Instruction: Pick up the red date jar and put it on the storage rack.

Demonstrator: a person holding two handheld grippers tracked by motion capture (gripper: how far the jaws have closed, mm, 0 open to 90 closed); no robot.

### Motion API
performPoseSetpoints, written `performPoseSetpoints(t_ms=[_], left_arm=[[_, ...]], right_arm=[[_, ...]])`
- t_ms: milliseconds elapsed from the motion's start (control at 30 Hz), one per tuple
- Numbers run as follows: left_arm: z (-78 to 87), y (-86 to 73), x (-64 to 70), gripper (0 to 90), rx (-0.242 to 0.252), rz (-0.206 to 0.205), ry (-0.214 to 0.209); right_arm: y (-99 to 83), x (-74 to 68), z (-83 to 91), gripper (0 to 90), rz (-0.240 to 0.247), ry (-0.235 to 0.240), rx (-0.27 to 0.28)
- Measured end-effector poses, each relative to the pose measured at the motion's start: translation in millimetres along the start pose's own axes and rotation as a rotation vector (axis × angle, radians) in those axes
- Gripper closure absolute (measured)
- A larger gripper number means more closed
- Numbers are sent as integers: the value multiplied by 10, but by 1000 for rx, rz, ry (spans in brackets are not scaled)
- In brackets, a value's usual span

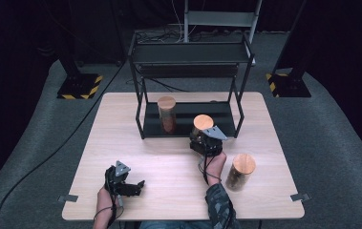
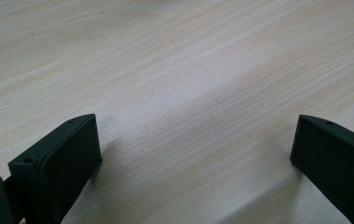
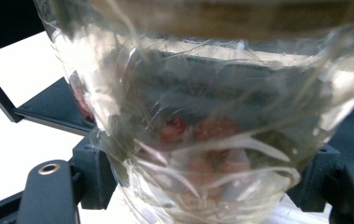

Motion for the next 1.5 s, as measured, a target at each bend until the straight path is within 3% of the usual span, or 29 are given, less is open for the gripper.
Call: performPoseSetpoints(t_ms=[1500], left_arm=[[4, -3, 1, 18, 3, -5, -4]], right_arm=[[307, -53, -135, 244, 48, -18, 9]])
Point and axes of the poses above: each handheld gripper's, and its own axes: z roughly backward along the jaws, y roughly out of its top, x roughly to its right, the point moved 1 cm from there along -z, roughly forward along the jaws, and after that the axes turned 3 degrees about -y, right-handed, at the moved point
